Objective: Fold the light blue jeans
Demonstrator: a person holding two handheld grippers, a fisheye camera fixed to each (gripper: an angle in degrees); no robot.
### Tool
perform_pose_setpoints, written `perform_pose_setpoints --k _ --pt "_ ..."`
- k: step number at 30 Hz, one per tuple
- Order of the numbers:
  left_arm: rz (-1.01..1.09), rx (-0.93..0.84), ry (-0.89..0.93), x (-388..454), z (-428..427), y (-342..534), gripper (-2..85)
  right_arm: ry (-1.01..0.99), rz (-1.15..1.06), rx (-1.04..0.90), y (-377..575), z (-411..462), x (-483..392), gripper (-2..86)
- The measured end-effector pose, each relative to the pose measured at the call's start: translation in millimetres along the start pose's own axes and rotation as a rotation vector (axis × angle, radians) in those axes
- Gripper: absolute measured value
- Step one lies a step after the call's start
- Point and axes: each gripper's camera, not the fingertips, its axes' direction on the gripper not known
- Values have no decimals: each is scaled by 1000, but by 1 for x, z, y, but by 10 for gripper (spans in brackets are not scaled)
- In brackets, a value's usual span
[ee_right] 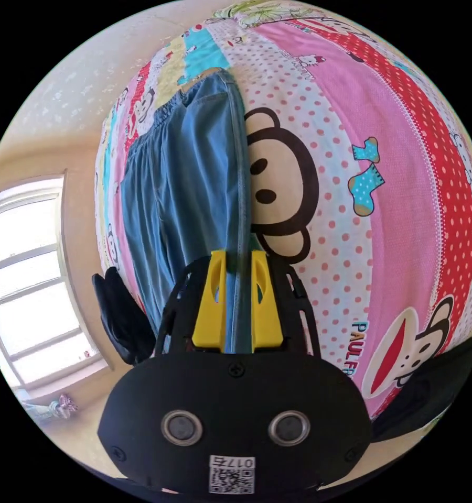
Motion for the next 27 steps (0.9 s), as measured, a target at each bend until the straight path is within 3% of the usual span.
perform_pose_setpoints --k 5,10,13,18,24,27 --pt "-138 151 312 -14 -58 7 -7 -48 -112 224 13 -18 -74 25" --pt "-243 271 460 -25 -104 14 -8 -115 -256 206 14 20 -180 24" --pt "-276 353 514 -28 -130 16 -8 -29 -316 135 14 75 -234 33" --pt "-319 398 464 -32 -169 8 -8 23 -319 29 19 152 -255 79" --pt "-235 367 336 -17 -204 -7 -8 -78 -532 10 80 127 -219 87" --pt "-127 317 179 -3 -217 -14 -8 -51 -539 -84 134 122 -168 84"
